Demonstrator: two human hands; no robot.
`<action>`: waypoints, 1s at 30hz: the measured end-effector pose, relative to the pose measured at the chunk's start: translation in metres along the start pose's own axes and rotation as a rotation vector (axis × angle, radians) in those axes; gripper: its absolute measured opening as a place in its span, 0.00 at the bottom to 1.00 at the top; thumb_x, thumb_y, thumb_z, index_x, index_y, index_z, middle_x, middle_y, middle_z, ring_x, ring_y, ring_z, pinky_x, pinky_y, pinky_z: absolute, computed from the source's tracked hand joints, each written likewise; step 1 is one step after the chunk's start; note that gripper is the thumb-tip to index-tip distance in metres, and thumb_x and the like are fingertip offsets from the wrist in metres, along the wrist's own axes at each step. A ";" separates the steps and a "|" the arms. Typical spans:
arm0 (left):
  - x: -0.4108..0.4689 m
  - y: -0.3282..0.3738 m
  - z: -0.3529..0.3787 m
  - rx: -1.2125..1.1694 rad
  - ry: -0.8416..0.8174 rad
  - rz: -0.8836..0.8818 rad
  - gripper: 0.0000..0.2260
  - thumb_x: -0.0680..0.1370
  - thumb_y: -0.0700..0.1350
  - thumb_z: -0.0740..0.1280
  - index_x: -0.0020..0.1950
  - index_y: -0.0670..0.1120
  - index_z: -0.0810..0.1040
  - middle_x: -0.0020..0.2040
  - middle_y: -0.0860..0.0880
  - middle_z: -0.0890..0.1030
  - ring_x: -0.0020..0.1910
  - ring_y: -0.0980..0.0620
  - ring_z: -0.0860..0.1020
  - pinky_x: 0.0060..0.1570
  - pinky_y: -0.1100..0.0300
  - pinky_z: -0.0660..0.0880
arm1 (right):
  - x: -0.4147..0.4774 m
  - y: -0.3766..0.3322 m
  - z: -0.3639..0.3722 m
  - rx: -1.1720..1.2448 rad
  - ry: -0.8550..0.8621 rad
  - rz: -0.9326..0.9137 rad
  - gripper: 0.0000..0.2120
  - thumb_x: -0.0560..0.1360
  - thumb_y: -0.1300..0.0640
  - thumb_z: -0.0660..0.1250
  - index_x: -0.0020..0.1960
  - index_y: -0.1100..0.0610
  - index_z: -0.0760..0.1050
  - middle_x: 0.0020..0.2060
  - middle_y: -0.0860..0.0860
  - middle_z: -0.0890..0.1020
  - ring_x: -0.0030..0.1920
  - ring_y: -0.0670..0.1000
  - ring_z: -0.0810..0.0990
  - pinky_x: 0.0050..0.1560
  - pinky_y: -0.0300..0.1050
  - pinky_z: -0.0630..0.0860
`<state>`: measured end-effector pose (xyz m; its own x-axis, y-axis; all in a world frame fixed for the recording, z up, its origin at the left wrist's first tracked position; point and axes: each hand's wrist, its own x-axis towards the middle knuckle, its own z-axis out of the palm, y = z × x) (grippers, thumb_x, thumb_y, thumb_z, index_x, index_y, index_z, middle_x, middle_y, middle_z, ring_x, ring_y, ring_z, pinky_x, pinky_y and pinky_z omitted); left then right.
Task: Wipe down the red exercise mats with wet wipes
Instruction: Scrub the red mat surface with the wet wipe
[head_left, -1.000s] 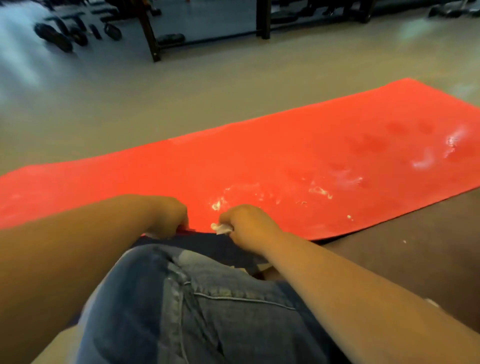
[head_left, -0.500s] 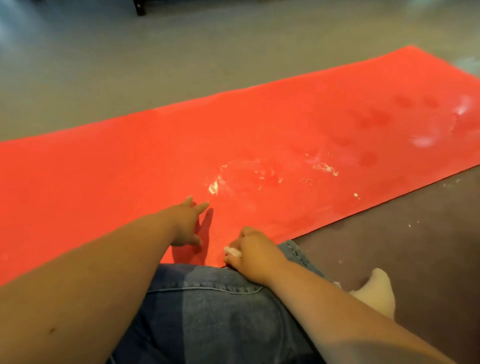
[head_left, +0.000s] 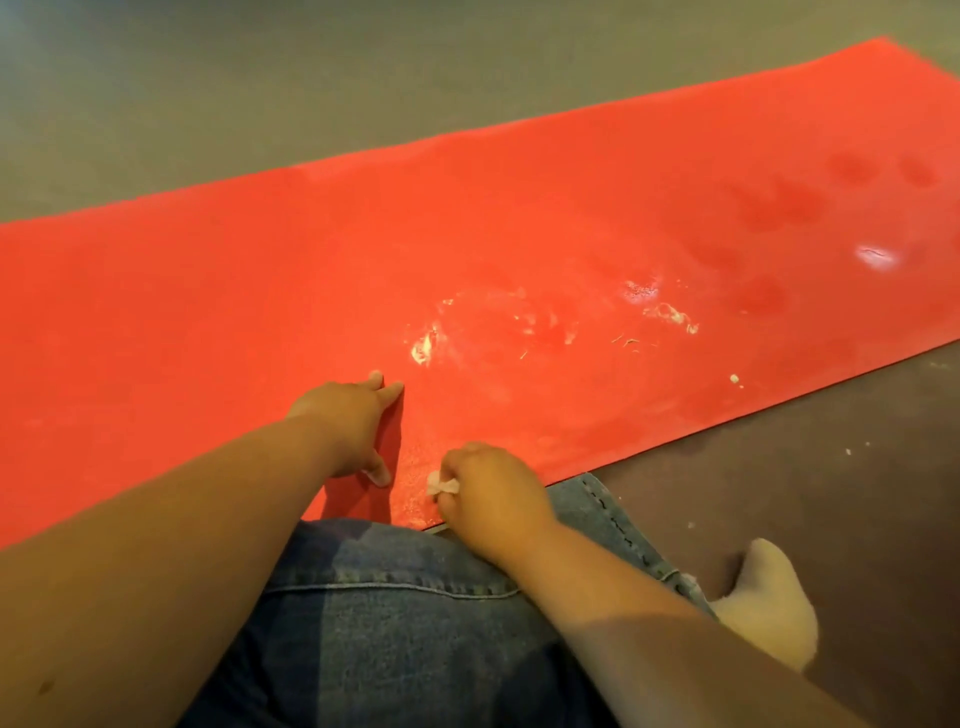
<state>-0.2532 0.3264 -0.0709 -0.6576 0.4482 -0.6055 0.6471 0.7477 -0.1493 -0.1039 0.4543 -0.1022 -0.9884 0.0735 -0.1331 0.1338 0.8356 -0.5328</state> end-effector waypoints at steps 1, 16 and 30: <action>0.000 0.000 -0.001 0.007 -0.003 -0.004 0.57 0.61 0.64 0.77 0.79 0.55 0.44 0.79 0.52 0.47 0.72 0.43 0.65 0.62 0.50 0.71 | 0.000 0.012 -0.009 -0.004 0.009 0.042 0.09 0.73 0.52 0.66 0.49 0.56 0.77 0.44 0.52 0.77 0.46 0.55 0.75 0.39 0.42 0.65; 0.000 0.004 -0.009 0.084 -0.046 -0.032 0.57 0.62 0.67 0.74 0.78 0.57 0.39 0.79 0.53 0.46 0.68 0.39 0.64 0.61 0.49 0.70 | 0.019 -0.023 -0.001 0.162 -0.171 -0.107 0.05 0.72 0.62 0.66 0.47 0.56 0.76 0.45 0.56 0.80 0.40 0.51 0.76 0.34 0.40 0.61; 0.006 0.000 -0.010 0.062 -0.021 -0.017 0.59 0.58 0.68 0.76 0.78 0.58 0.41 0.79 0.55 0.48 0.67 0.40 0.64 0.58 0.48 0.73 | -0.005 0.040 -0.020 0.082 0.167 0.220 0.10 0.73 0.59 0.66 0.53 0.55 0.78 0.50 0.51 0.77 0.48 0.51 0.76 0.48 0.41 0.72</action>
<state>-0.2604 0.3339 -0.0669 -0.6612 0.4248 -0.6184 0.6589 0.7229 -0.2079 -0.0949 0.4979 -0.1058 -0.9321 0.3426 -0.1173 0.3453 0.7431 -0.5732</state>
